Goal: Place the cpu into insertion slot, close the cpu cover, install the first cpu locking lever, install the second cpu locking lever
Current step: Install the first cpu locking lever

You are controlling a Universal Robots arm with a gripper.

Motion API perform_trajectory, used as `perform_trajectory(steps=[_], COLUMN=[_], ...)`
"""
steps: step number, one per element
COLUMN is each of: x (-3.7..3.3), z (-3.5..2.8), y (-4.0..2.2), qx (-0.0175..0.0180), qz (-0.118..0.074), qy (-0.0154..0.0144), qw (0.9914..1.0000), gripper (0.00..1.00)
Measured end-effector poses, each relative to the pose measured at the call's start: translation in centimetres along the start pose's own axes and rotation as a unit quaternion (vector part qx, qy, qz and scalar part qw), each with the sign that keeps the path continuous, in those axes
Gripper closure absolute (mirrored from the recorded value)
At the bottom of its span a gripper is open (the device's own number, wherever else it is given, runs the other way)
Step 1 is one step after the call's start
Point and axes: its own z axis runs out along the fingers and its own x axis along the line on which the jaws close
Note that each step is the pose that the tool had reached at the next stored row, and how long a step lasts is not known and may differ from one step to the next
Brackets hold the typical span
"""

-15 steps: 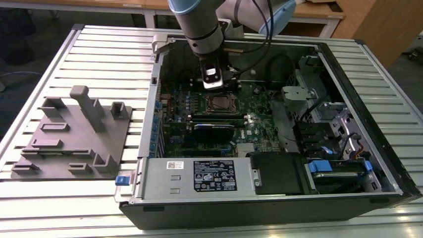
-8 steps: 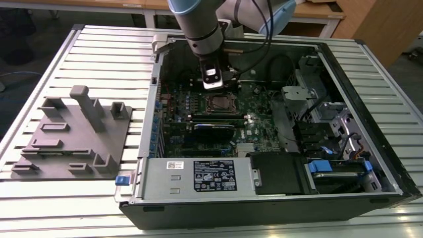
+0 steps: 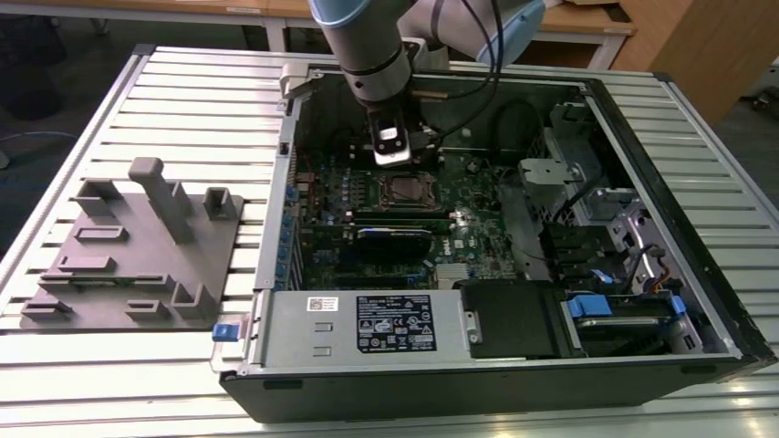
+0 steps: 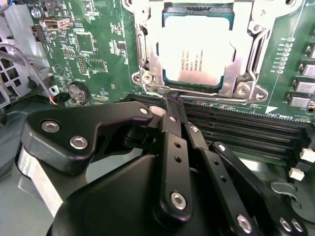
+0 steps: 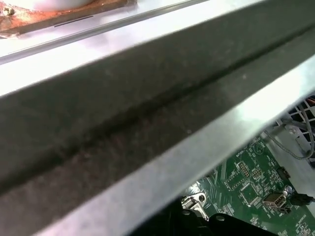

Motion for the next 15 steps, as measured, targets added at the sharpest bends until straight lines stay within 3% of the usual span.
perform_trajectory(steps=[7,11,15], x=[0.05,0.03,-0.07], z=[0.20,0.15,-0.24], y=[-0.09,-0.06,0.05], qx=[0.0005,-0.0080,-0.0102], qz=[0.000,0.004,0.005], qy=[-0.0003,0.0047,0.0063], qw=[1.00000,0.99995,0.99992], gripper=[0.89,0.89,0.89])
